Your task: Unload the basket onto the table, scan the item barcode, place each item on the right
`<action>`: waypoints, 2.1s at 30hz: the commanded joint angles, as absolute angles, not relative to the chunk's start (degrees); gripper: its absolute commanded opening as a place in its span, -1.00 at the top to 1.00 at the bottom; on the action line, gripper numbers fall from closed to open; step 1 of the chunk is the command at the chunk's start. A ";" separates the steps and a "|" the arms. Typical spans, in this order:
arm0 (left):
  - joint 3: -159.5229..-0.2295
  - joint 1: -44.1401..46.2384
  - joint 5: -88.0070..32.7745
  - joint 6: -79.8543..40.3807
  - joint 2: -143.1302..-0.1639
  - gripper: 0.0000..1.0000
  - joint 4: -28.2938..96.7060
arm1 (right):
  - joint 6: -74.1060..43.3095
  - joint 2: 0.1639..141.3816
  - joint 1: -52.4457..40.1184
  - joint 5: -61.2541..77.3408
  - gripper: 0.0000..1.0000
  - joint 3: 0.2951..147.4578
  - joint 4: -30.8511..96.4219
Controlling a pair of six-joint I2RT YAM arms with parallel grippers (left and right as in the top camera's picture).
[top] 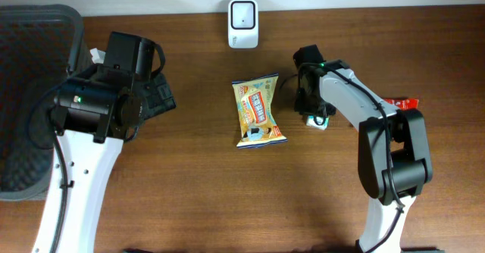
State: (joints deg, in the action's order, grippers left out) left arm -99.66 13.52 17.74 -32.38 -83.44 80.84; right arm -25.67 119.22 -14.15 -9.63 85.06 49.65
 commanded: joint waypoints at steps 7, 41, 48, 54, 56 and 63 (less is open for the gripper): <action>-100.14 13.32 17.74 -32.27 -82.52 -0.98 80.86 | -22.94 119.57 -13.54 10.66 0.92 96.40 56.34; -100.14 13.32 17.74 -32.27 -82.52 -0.98 80.88 | -5.78 122.89 3.95 24.03 0.21 97.23 70.87; -100.14 13.32 17.74 -32.27 -82.52 -0.98 80.88 | -15.99 122.96 -1.17 20.51 0.23 87.55 58.83; -100.14 13.32 17.74 -32.27 -82.52 -0.98 80.88 | -15.62 122.93 -1.21 24.86 0.92 85.30 54.63; -100.14 13.32 17.74 -32.27 -82.52 -0.98 80.88 | -15.16 122.93 -1.06 32.08 0.92 85.43 53.47; -100.14 13.32 17.74 -32.27 -82.52 -0.98 80.88 | 2.20 122.93 -1.06 70.02 0.92 90.87 53.08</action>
State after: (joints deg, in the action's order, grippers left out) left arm -99.66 13.52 17.74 -32.38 -83.44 80.84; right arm -4.71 122.58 -1.10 55.40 88.29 53.19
